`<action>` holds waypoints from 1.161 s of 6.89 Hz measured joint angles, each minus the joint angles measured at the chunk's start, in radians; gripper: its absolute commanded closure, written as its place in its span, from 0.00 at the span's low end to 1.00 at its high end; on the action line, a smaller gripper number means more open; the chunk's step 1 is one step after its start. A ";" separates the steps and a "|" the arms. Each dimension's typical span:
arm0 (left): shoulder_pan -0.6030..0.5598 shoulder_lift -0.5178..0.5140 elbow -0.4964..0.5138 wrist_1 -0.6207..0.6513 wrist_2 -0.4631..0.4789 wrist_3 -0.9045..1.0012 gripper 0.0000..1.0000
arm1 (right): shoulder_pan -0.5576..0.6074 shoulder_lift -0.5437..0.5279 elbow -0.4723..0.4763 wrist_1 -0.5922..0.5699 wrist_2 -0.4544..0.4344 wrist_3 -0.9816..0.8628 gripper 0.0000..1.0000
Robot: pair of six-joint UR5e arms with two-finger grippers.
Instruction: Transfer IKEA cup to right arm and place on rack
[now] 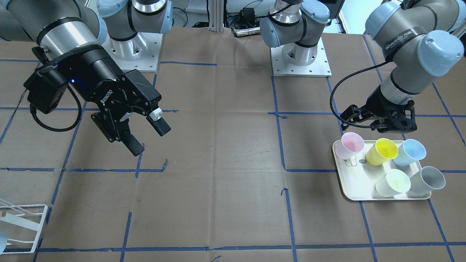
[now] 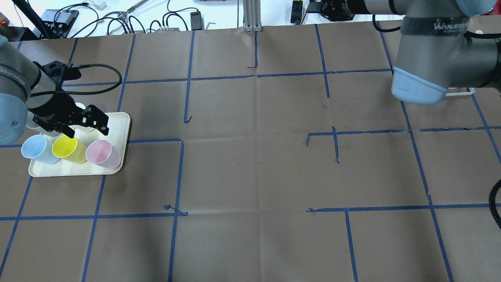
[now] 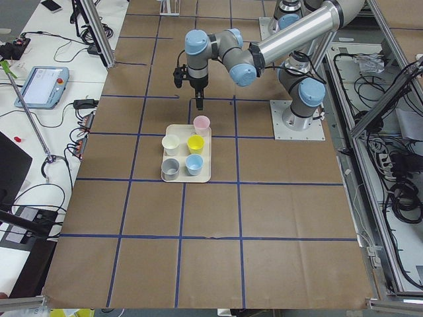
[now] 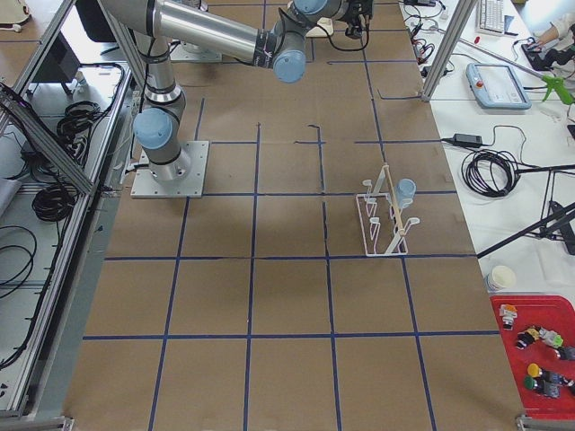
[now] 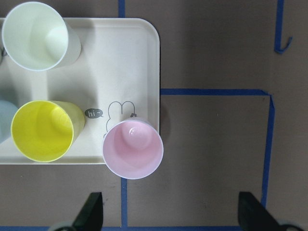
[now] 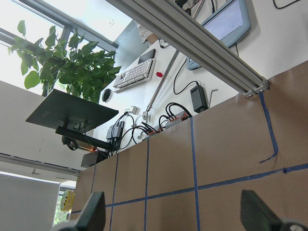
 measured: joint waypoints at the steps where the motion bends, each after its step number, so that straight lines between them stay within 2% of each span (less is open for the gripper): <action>1: -0.003 -0.036 -0.046 0.063 -0.001 -0.030 0.01 | 0.000 0.001 0.020 -0.024 0.004 0.030 0.00; 5: -0.017 -0.120 -0.139 0.218 0.001 -0.071 0.01 | 0.001 0.002 0.063 -0.096 0.015 0.079 0.00; 6: -0.017 -0.126 -0.140 0.227 0.003 -0.067 0.20 | 0.002 0.002 0.064 -0.099 0.015 0.080 0.00; 8: -0.017 -0.138 -0.134 0.248 0.007 -0.044 0.86 | 0.002 0.003 0.064 -0.100 0.016 0.081 0.00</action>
